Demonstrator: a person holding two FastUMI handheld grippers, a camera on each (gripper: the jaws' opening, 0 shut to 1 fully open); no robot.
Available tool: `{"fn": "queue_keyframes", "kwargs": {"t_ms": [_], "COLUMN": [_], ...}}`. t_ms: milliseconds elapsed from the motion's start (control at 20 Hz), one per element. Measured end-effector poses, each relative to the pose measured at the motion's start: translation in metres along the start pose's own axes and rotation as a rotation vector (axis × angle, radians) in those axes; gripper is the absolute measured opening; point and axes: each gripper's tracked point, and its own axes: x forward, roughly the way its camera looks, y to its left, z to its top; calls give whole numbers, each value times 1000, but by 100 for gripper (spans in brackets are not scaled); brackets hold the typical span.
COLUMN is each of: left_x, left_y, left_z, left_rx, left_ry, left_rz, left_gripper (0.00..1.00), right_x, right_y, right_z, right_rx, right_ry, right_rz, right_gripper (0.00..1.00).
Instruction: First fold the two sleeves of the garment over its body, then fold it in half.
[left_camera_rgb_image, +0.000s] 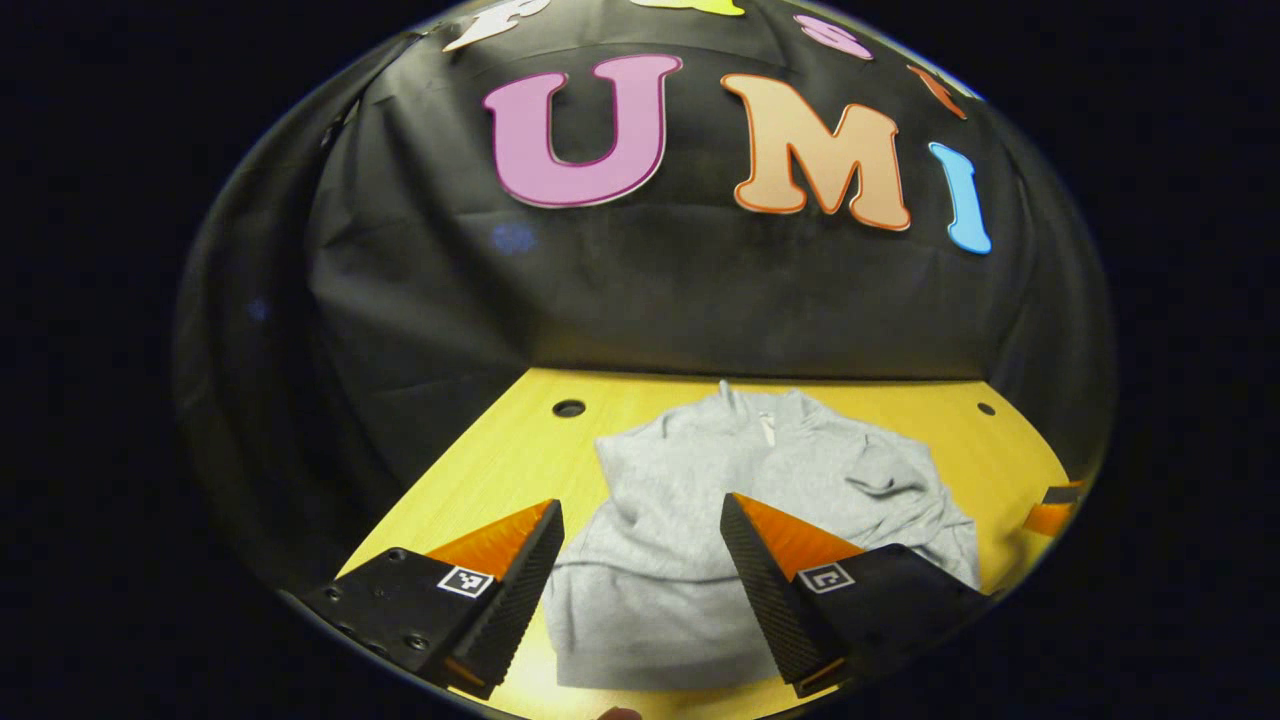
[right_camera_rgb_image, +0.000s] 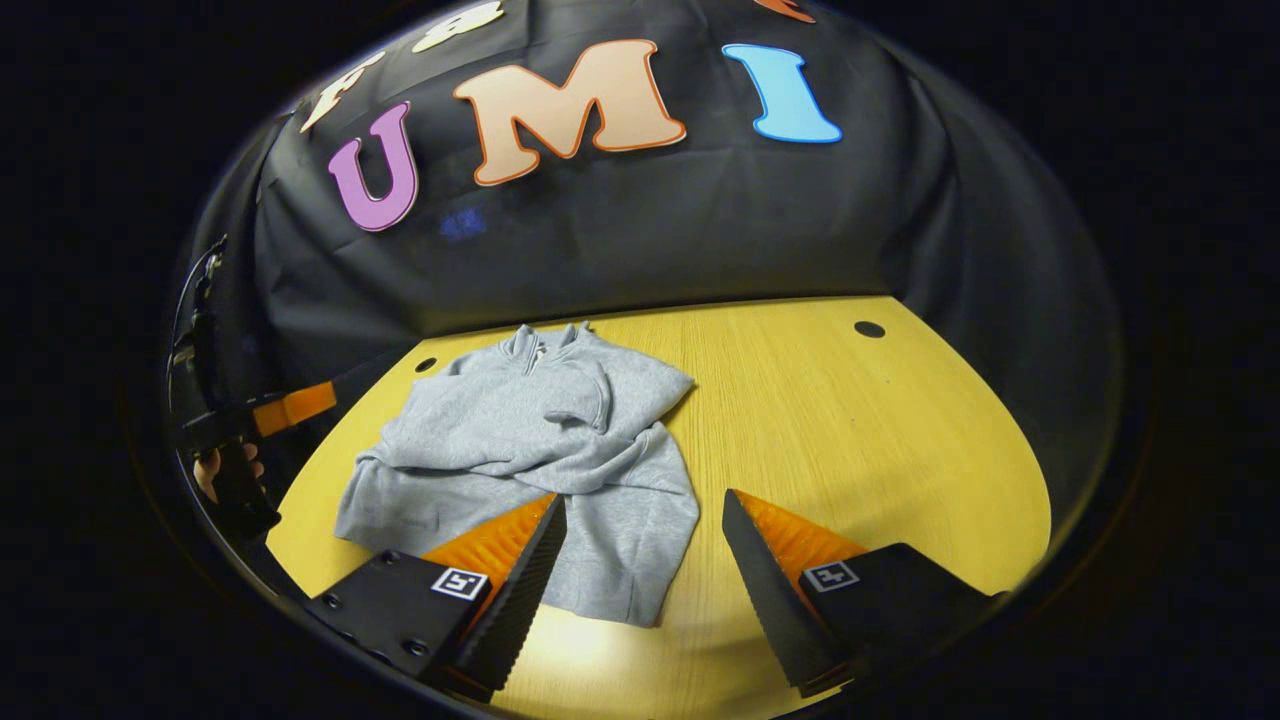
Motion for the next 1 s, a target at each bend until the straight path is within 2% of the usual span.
{"fn": "queue_keyframes", "kwargs": {"t_ms": [50,200,250,300,500,550,650,800,850,900,1000], "left_x": [-4,-11,-13,-14,-16,-15,-13,-10,-9,-8,-9], "left_y": [5,14,15,16,15,18,21,24,25,25,23], "left_z": [-13,-51,-62,-76,-115,-122,-132,-143,-147,-150,-155], "left_rx": [-5,1,7,10,-3,-9,-28,-50,-53,-55,-68], "left_ry": [24,98,120,142,221,237,263,287,294,304,318], "left_rz": [5,7,5,-2,-28,-23,-19,-18,-18,-19,-31], "left_gripper": [94,94,94,94,95,95,95,95,95,95,95], "right_x": [3,8,8,8,15,16,19,22,24,25,27], "right_y": [2,4,4,5,6,7,7,7,6,5,4], "right_z": [-6,-26,-33,-39,-61,-66,-72,-82,-84,-86,-91], "right_rx": [-2,-13,-13,-11,-6,-5,-8,-7,-6,-11,-25], "right_ry": [12,56,72,87,140,154,175,204,208,214,232], "right_rz": [-1,-9,-11,-14,-31,-33,-44,-60,-65,-72,-79], "right_gripper": [98,98,94,98,98,94,98,98,94,98,98]}}
